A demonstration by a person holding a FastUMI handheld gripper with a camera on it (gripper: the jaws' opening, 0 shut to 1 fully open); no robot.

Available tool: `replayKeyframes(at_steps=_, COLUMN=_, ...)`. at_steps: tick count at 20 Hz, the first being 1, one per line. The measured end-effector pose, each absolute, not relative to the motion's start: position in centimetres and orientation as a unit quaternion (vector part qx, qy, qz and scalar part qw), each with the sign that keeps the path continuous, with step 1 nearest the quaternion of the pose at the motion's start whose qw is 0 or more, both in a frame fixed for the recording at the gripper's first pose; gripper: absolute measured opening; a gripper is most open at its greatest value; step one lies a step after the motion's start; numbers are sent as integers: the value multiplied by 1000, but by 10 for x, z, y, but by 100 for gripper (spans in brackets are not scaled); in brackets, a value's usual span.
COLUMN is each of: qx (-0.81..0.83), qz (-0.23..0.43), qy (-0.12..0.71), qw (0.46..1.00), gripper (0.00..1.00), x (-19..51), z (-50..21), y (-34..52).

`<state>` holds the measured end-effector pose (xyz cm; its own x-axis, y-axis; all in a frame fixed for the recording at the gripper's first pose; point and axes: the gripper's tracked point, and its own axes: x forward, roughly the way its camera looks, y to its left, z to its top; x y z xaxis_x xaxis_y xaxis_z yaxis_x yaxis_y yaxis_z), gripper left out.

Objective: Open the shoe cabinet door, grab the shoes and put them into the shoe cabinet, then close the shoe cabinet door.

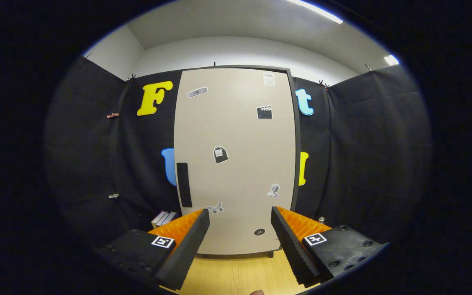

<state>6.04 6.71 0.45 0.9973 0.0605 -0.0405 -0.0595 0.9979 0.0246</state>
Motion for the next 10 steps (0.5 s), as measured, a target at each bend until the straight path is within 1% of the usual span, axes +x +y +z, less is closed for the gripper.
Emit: replayKeyframes(at_steps=10, qx=13, qz=30, qy=20, qw=999, gripper=99, x=60, z=6, y=67)
